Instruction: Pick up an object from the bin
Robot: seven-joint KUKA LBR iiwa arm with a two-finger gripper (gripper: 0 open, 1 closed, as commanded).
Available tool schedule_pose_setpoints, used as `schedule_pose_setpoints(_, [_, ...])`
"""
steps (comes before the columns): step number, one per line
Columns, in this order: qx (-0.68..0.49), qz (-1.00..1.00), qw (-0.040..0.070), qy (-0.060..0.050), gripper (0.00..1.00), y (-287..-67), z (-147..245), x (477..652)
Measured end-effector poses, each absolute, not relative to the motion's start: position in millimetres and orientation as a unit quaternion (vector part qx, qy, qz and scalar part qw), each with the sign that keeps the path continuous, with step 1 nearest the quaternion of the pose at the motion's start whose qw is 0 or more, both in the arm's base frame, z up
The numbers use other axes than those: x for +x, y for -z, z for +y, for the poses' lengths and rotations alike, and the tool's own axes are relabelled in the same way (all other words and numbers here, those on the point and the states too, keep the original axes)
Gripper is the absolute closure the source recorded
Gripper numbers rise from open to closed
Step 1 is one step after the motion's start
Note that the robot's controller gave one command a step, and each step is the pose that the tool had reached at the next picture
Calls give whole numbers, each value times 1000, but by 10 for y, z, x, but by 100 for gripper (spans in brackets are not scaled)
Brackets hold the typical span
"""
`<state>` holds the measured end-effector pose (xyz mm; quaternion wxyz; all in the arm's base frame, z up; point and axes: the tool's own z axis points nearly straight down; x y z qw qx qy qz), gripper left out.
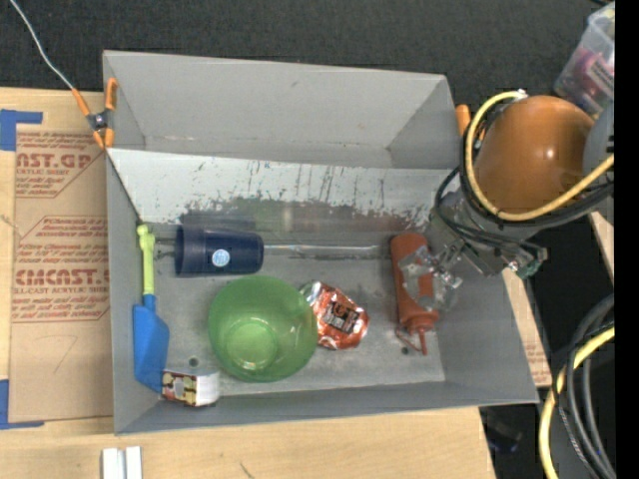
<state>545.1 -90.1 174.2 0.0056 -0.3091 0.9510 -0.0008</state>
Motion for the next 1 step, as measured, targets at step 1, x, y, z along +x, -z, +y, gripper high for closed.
schedule_pose_setpoints(1, [-289, 957, 3, -1, 100, -1722, -959, 5286])
